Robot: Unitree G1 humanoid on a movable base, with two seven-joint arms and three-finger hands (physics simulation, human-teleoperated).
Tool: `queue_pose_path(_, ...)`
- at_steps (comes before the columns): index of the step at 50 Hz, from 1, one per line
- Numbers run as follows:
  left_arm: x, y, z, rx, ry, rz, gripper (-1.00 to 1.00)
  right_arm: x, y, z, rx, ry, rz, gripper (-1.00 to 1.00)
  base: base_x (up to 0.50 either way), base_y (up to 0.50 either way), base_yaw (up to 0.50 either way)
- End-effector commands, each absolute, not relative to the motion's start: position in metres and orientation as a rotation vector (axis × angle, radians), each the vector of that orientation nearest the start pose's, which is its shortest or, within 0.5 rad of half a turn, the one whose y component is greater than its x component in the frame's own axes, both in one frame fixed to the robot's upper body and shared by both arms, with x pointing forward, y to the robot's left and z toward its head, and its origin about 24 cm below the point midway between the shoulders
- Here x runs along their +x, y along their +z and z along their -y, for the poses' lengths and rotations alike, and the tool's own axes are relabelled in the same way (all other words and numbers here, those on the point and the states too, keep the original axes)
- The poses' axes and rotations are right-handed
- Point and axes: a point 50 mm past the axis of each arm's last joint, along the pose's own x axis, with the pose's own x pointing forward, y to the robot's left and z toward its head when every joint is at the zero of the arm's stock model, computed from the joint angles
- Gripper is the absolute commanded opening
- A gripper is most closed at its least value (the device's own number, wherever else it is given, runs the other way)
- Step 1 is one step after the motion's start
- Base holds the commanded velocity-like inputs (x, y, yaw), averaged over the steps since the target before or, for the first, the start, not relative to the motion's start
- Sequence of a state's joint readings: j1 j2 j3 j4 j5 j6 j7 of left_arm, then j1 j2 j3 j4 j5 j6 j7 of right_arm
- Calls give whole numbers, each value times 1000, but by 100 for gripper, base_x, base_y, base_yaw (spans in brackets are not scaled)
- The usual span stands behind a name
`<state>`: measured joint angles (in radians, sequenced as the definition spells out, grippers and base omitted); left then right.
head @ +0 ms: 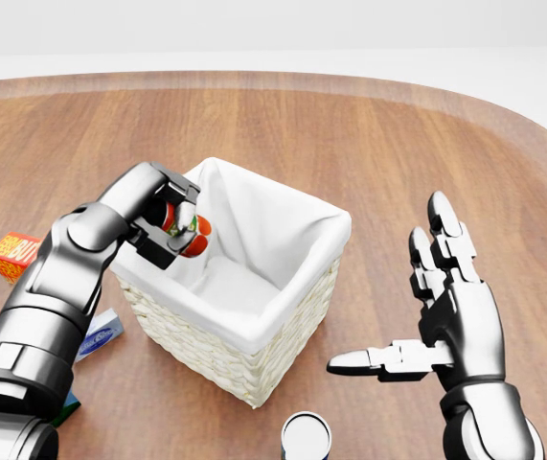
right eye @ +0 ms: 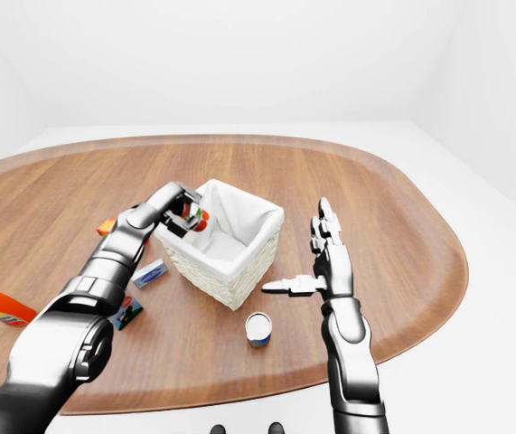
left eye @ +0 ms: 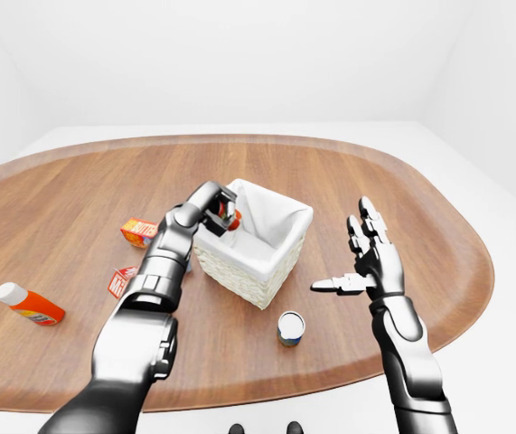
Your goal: Pick up the tomato sauce, and put it in the basket.
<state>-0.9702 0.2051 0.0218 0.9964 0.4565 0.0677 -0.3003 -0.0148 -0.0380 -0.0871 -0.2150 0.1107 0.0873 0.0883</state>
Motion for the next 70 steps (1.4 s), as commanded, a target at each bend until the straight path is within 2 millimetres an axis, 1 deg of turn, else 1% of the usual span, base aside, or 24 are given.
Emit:
queue_pose_path(1,414,139,-135,665,-329,-169,-100,253,89,169,58,27,154,100,0,0,0)
queue_pose_path(6,416,149,-130,670,-334,-146,-100,253,88,169,58,28,148,100,0,0,0)
queue_pose_path(11,416,148,-129,672,-339,-145,-100,253,89,169,58,28,153,100,0,0,0)
queue_pose_path(16,417,152,-127,671,-349,-144,-100,252,88,169,58,29,149,100,0,0,0)
queue_pose_path(21,417,153,-122,632,-404,-136,-100,253,87,169,59,28,147,100,0,0,0)
queue_pose_path(35,415,144,-116,638,-468,-151,-100,252,89,169,58,29,154,100,0,0,0)
queue_pose_path(39,414,140,-114,627,-493,-158,-100,253,85,169,60,28,135,100,0,0,0)
queue_pose_path(43,413,137,-112,624,-510,-154,-100,253,88,169,60,27,149,100,0,0,0)
queue_pose_path(57,411,125,-115,602,-533,-186,-100,254,87,169,60,28,145,100,0,0,0)
queue_pose_path(70,409,117,-120,619,-508,-208,-100,253,87,169,59,29,144,100,0,0,0)
